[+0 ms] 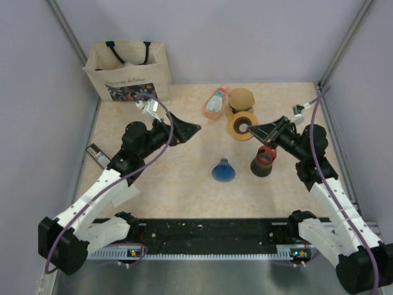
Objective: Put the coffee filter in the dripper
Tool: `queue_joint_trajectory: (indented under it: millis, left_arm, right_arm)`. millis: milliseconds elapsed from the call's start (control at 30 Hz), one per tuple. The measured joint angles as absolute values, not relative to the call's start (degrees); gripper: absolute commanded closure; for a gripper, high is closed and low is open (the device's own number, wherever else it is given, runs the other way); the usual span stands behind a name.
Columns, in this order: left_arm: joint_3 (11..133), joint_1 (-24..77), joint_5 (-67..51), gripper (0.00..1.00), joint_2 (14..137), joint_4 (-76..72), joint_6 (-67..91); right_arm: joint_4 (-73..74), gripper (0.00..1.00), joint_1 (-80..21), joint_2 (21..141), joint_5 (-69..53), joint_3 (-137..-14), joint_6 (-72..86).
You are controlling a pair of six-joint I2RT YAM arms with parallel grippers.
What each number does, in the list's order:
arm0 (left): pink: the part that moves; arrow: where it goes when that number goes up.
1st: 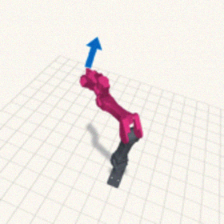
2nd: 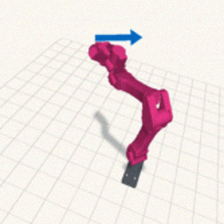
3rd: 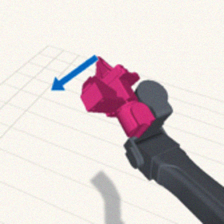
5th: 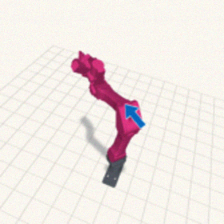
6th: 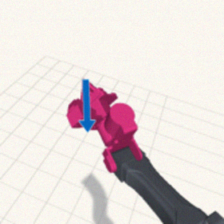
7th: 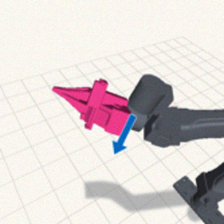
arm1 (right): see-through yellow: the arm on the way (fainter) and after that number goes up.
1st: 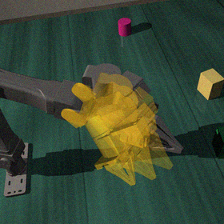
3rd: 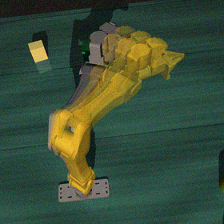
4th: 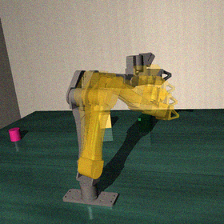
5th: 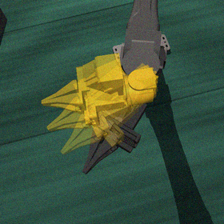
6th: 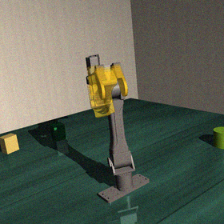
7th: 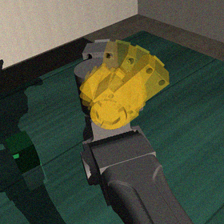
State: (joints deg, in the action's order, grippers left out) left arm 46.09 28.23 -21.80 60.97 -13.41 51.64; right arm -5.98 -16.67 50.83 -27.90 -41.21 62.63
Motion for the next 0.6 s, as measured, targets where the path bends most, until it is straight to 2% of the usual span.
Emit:
queue_joint_trajectory:
  millis: [100, 267, 600]
  left_arm:
    - [46.54, 28.21, -10.48, 0.01, 55.59, -3.18, 45.91]
    - [46.44, 28.18, 0.60, 0.01, 51.11, 5.80, 41.15]
    - [44.45, 28.18, 8.80, 0.01, 49.76, 12.38, 37.93]
  right_arm:
    - [-2.37, 1.00, -8.16, 47.11, -30.37, -38.50, 62.54]
    - [5.50, 1.00, 1.39, 45.36, -34.79, -34.68, 60.40]
    - [13.80, 1.00, 8.03, 43.83, -38.89, -32.12, 56.64]
